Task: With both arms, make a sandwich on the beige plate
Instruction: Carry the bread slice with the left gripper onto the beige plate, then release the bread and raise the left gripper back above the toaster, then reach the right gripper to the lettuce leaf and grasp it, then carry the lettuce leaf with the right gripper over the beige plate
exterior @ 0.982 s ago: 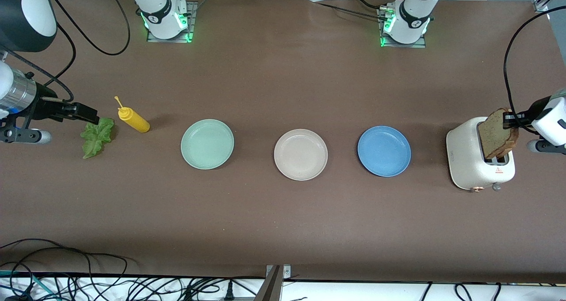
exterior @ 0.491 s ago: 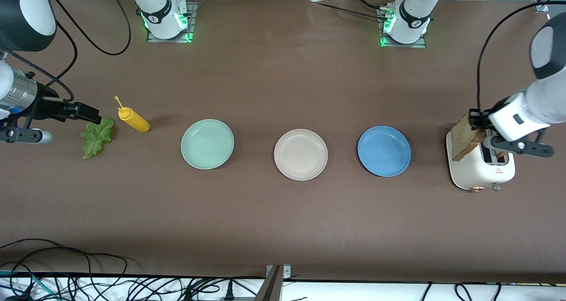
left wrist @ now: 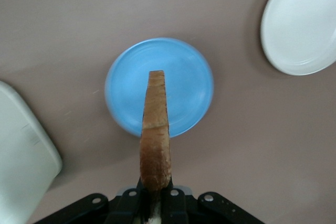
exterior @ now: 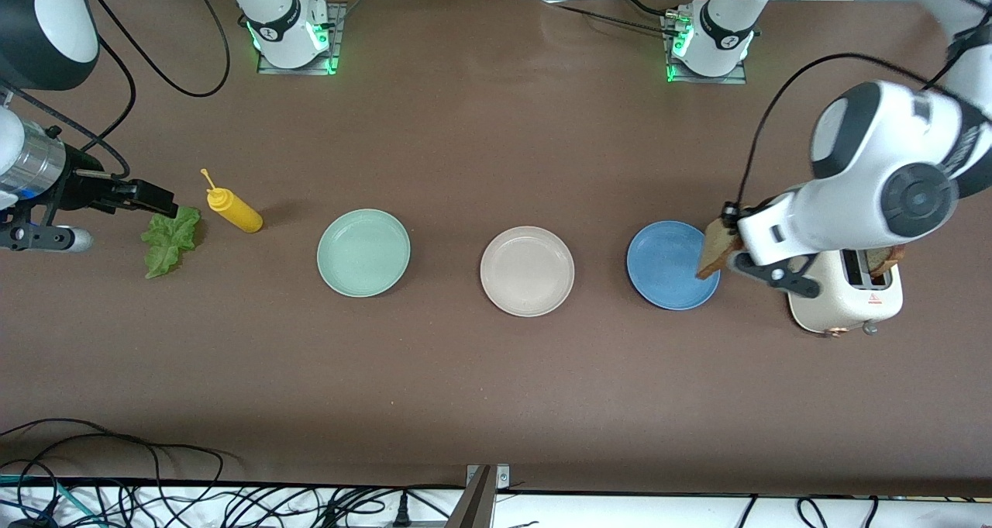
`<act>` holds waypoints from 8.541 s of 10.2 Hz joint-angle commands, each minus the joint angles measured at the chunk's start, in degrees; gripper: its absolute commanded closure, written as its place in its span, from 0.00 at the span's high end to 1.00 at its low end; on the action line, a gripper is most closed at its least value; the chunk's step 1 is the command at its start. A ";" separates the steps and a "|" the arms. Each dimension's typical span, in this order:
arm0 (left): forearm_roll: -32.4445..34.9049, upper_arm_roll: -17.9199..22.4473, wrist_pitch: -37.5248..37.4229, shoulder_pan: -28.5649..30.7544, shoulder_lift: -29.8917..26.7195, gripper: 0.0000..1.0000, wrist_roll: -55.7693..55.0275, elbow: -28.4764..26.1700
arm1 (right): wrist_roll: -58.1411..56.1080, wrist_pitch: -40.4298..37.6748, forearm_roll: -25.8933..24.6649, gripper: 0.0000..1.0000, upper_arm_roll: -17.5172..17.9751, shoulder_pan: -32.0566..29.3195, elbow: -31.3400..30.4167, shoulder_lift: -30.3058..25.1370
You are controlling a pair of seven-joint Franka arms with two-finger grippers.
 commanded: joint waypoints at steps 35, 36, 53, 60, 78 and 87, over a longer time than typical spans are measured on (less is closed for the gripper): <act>6.62 5.71 -1.66 -2.03 -3.78 1.00 -0.92 9.84 | -1.10 -0.95 0.50 1.00 -0.13 -0.13 1.01 0.28; 6.36 7.98 -1.58 -2.72 -8.42 1.00 -0.66 6.00 | -1.10 -0.95 0.50 1.00 -0.22 -0.30 0.84 0.37; 0.99 14.42 2.12 -4.49 -22.79 1.00 -4.44 -8.72 | -8.22 34.81 -12.16 1.00 -6.63 -12.00 -26.94 15.91; 0.99 14.42 2.03 -4.31 -22.79 1.00 -4.44 -8.72 | -8.40 39.56 -12.42 0.00 -7.34 -12.00 -26.76 19.53; 0.90 14.42 1.94 -4.22 -22.79 1.00 -4.35 -8.72 | 50.40 3.20 1.10 0.00 6.28 23.38 11.11 17.39; 0.90 14.42 1.94 -4.22 -22.79 1.00 -4.26 -8.72 | 85.47 49.57 10.15 0.00 6.81 37.40 18.84 42.80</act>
